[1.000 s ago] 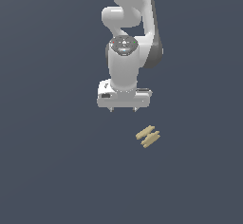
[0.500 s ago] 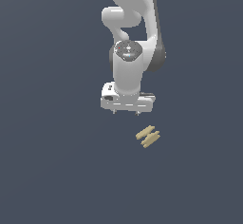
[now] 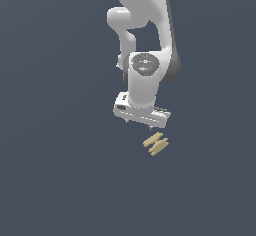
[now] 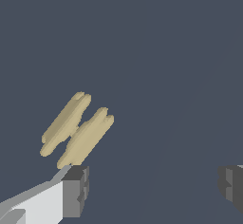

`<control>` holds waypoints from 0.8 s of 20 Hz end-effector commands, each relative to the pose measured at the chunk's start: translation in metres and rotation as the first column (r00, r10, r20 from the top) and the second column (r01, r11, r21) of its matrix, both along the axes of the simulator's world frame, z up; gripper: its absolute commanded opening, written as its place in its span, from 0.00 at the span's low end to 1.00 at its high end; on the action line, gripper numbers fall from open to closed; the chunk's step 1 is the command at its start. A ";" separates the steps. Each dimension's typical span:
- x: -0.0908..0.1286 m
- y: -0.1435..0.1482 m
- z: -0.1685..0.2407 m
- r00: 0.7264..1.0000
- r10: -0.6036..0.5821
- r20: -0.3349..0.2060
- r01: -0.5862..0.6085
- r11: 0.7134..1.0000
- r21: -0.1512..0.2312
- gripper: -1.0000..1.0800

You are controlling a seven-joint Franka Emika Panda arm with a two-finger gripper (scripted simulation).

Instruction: Pick up the object and move it to a goal position.

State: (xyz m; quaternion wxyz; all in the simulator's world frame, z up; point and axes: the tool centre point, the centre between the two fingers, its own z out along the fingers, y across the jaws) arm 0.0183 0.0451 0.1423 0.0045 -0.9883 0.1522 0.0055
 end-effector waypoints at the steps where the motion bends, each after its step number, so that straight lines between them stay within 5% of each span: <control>1: 0.003 0.007 -0.006 0.998 -0.058 0.000 0.058 0.998 0.000 0.96; 8: 0.012 0.028 -0.023 0.977 -0.215 0.000 0.215 0.977 -0.002 0.96; 16: 0.020 0.051 -0.043 0.923 -0.386 0.001 0.386 0.923 -0.005 0.96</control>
